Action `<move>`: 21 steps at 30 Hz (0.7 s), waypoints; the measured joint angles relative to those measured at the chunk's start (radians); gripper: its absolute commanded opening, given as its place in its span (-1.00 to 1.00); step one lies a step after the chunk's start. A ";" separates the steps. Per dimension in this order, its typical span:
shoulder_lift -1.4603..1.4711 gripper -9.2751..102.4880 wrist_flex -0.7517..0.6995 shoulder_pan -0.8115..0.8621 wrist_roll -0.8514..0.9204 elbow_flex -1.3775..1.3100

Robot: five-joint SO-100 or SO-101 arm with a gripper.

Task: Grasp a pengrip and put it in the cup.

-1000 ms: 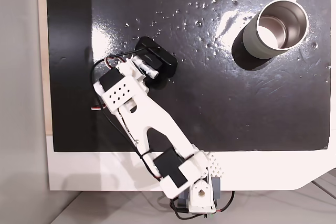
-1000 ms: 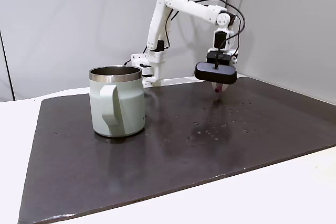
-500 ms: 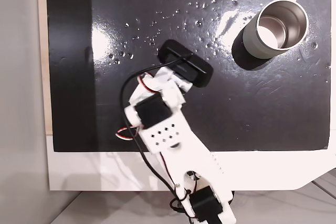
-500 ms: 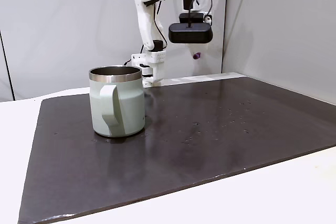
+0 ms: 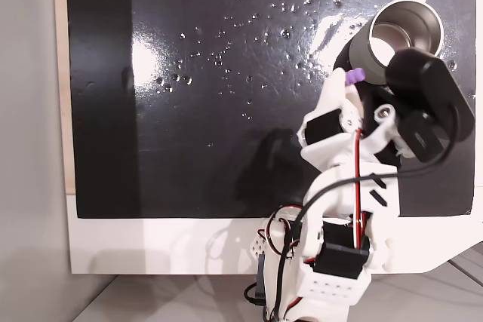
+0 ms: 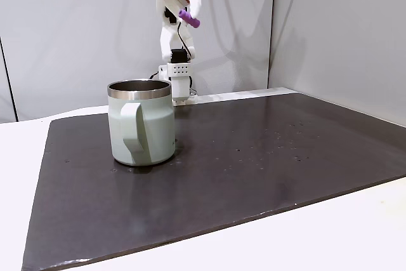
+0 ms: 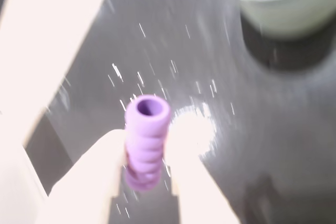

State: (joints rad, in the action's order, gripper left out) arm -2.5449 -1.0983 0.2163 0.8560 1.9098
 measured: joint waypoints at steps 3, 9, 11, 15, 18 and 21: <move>-0.078 -0.83 0.198 0.057 0.006 0.120; -0.012 -0.83 0.383 0.140 -0.058 0.160; 0.051 -0.83 0.433 0.167 -0.075 0.161; 0.178 -0.83 0.546 0.207 -0.095 0.189; 0.264 -0.83 0.611 0.229 -0.103 0.198; 0.331 -0.83 0.675 0.241 -0.103 0.213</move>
State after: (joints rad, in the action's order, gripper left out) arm -2.2135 -0.4234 0.4571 0.7532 2.1230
